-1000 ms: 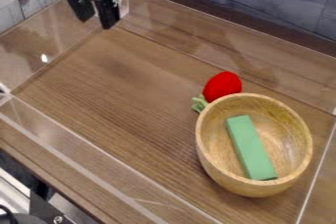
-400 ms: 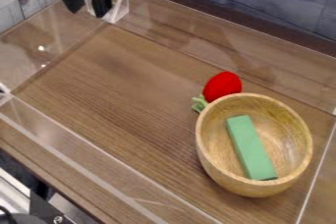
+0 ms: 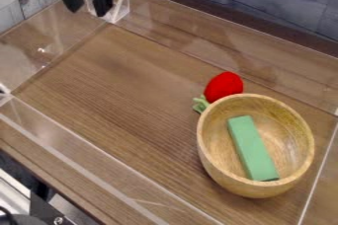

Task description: Move the red fruit to the right

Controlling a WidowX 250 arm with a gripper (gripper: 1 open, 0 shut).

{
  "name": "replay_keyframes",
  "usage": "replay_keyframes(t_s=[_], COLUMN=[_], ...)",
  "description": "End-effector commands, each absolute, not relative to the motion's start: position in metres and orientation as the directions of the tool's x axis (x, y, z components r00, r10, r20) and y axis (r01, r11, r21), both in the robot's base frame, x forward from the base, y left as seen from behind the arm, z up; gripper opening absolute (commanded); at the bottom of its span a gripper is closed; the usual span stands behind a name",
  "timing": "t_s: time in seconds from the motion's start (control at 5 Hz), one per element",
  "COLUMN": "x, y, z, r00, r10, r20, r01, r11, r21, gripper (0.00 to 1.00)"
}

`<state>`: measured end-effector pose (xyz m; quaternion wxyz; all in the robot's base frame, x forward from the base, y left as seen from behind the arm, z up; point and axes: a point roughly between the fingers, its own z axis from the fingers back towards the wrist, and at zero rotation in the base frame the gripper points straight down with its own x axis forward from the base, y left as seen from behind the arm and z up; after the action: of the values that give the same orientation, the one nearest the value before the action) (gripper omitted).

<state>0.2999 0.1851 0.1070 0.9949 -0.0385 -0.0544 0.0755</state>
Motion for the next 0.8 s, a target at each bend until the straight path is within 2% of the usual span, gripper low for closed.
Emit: replay_keyframes(t_s=[0.0, 0.6], x=[0.301, 0.305], y=[0.18, 0.19], z=[0.128, 0.131], r00=[0.977, 0.984], r10=[0.123, 0.056], r20=[0.172, 0.169], r01=[-0.118, -0.051], r11=[0.992, 0.998], r21=[-0.038, -0.031], gripper=[1.0, 1.0])
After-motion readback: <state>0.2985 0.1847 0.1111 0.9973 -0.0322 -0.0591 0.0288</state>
